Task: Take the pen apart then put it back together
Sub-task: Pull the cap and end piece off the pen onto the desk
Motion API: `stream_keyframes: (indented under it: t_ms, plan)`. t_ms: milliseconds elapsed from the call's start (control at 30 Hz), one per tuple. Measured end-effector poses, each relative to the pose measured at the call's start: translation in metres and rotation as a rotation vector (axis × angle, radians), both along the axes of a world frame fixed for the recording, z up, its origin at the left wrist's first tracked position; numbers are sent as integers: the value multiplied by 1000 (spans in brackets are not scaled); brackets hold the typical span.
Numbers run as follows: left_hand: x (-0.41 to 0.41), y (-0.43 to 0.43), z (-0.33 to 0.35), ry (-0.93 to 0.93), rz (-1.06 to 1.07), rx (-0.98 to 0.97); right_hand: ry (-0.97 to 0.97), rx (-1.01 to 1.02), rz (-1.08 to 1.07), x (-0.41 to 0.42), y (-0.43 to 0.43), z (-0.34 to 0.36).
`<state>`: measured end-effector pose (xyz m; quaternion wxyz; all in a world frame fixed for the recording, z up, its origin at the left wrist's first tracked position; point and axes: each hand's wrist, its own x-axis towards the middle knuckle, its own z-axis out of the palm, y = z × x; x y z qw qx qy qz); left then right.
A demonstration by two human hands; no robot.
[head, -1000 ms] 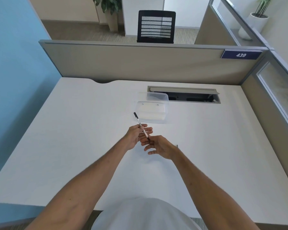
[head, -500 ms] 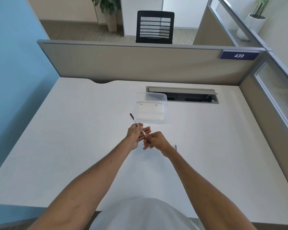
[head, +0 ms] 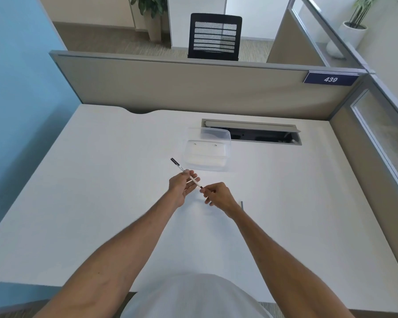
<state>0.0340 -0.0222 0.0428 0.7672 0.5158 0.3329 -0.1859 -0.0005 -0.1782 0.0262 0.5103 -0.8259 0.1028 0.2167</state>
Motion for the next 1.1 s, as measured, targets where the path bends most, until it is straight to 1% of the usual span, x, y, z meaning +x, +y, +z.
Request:
stream_keyframes:
  t_ms: [267,367,467,533,633,767,933,1100]
  plan:
    - [0,5,-10,22,75,15,0,-2,-24,-1,-7,-1]
    - [1,5,-12,48,87,10,-19,-55,-49,-1,-9,-7]
    - [3,8,-13,66,109,-16,-22,-117,-120,1,-13,-11]
    - [3,10,-15,75,114,-28,-5,-207,-153,3,-18,-11]
    - [3,14,-21,93,105,-23,2,-409,-158,8,-26,-13]
    - [1,18,-24,107,98,-14,-54,-626,-138,14,-30,-20]
    - [3,22,-24,119,99,-22,-74,-740,-70,23,-30,-25]
    - [6,28,-29,119,125,-29,-86,-774,-31,21,-29,-29]
